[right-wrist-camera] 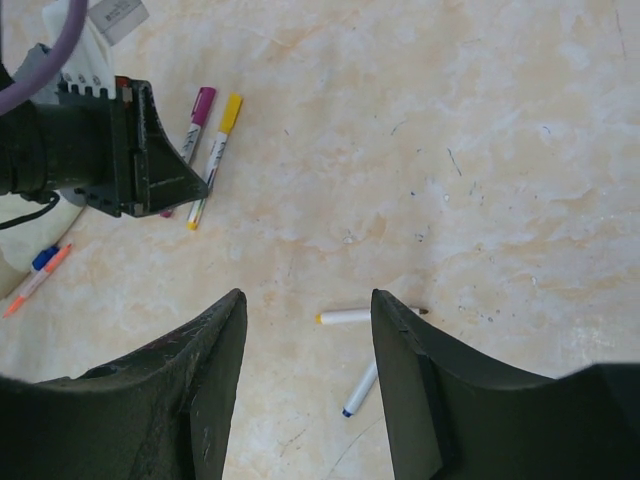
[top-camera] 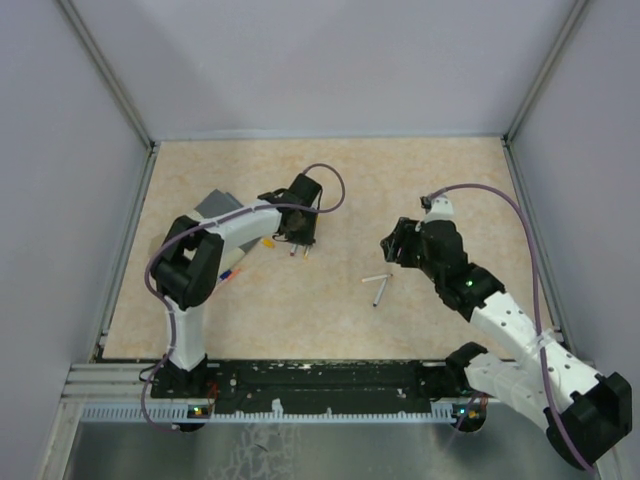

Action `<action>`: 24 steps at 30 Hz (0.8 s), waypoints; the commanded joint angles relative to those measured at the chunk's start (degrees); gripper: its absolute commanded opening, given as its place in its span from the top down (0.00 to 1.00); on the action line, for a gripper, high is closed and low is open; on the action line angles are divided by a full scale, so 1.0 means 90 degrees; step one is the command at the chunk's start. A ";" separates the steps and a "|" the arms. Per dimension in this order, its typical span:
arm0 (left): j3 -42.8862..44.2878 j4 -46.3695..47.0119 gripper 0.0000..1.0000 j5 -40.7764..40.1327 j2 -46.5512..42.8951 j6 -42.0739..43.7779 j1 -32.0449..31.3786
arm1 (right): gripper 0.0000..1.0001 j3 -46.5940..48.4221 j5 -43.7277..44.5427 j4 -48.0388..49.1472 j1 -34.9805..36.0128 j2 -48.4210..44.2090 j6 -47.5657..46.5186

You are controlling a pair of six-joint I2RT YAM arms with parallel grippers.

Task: Insert the pens into the pen caps
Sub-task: Place the pen at the center of the board.

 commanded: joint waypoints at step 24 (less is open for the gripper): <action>-0.1371 -0.1950 0.55 0.0120 -0.3069 0.2634 0.1446 | 0.47 0.0836 -0.0704 0.0775 0.0019 0.1011 -0.1043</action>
